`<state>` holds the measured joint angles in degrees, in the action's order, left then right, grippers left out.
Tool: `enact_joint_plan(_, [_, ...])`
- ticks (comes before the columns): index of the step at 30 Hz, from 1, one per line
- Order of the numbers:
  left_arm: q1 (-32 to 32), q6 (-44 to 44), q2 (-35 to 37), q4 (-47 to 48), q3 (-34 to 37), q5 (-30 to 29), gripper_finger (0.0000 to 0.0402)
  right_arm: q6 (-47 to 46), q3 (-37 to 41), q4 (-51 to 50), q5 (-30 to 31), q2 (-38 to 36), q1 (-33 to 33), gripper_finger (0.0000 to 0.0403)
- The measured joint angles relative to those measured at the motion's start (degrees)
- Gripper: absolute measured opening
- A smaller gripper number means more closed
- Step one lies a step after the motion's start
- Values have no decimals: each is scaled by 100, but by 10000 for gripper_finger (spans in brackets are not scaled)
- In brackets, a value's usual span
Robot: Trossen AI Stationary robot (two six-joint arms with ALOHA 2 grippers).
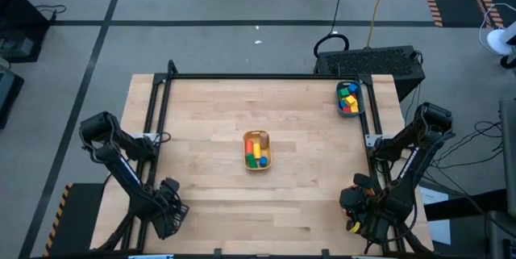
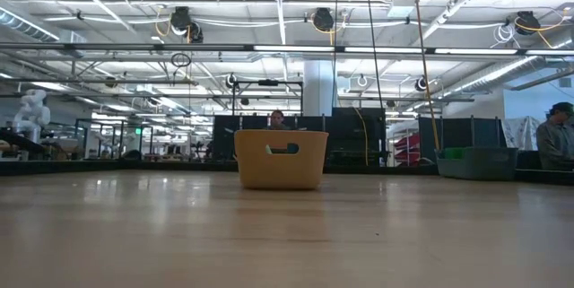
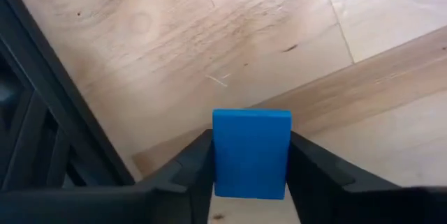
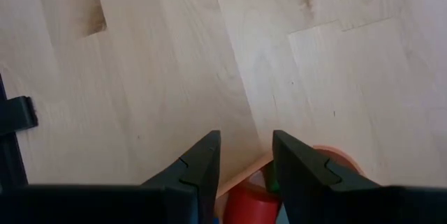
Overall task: Sort blocks by size
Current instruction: Put the blue half-circle block into the orange bin
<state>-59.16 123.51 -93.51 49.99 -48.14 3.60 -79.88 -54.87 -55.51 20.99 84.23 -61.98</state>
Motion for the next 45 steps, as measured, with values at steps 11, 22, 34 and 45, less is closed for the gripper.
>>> enact_joint_plan(11, [538,-1449,98,-112,-730,-494,136,2408,0,1314,2040,0,26,115])
enact_joint_plan(22, [1777,-4269,116,-2174,-1340,-930,136,8011,-3,4946,2511,438,705,124])
enact_joint_plan(34, [3050,-6418,-540,-3868,-1342,-148,136,9837,-2,6591,1983,1345,1749,173])
enact_joint_plan(45, [3452,-7529,-1264,-4691,-1708,248,136,10189,0,7248,1027,1820,2368,205])
